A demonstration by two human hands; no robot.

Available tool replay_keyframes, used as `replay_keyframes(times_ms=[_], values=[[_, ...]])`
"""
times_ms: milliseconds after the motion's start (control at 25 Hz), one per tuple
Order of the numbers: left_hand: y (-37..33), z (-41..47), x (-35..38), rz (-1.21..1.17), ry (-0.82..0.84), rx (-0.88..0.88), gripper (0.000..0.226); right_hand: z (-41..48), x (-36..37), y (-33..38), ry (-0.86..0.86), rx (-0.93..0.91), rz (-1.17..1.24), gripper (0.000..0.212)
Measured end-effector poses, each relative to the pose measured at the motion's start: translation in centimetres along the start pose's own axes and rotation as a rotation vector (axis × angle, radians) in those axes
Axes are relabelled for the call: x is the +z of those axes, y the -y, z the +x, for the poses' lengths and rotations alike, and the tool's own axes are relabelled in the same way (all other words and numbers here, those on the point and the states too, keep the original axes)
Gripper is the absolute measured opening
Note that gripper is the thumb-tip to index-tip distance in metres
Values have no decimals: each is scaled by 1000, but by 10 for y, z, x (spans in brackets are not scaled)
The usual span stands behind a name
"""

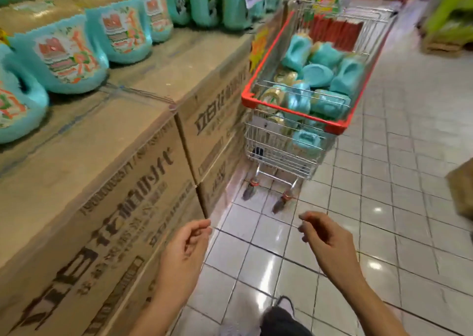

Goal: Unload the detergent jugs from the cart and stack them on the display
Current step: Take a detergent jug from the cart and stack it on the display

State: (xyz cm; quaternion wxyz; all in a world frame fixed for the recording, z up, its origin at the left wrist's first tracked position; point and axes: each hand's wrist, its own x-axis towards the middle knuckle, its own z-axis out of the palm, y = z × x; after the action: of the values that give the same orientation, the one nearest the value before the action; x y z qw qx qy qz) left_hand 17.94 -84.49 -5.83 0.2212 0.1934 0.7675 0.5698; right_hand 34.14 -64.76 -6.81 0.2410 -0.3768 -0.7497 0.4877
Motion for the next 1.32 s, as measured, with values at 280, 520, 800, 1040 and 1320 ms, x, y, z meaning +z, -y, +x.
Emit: replay_keyframes(times_ms=[280, 520, 800, 1040, 1320], values=[[-5, 56, 149, 123, 242, 4, 29, 7, -153, -101, -137, 315, -22, 18], [-38, 109, 276, 61, 270, 0, 23, 75, -252, -137, -167, 341, -64, 16], [-66, 204, 373, 90, 356, 7, 25, 202, -298, -179, -80, 365, -79, 19], [-136, 347, 434, 93, 249, 128, 30, 394, -347, -169, 41, 234, -184, 19], [-199, 480, 516, -39, 140, 79, 17, 582, -377, -142, 66, 73, -166, 17]])
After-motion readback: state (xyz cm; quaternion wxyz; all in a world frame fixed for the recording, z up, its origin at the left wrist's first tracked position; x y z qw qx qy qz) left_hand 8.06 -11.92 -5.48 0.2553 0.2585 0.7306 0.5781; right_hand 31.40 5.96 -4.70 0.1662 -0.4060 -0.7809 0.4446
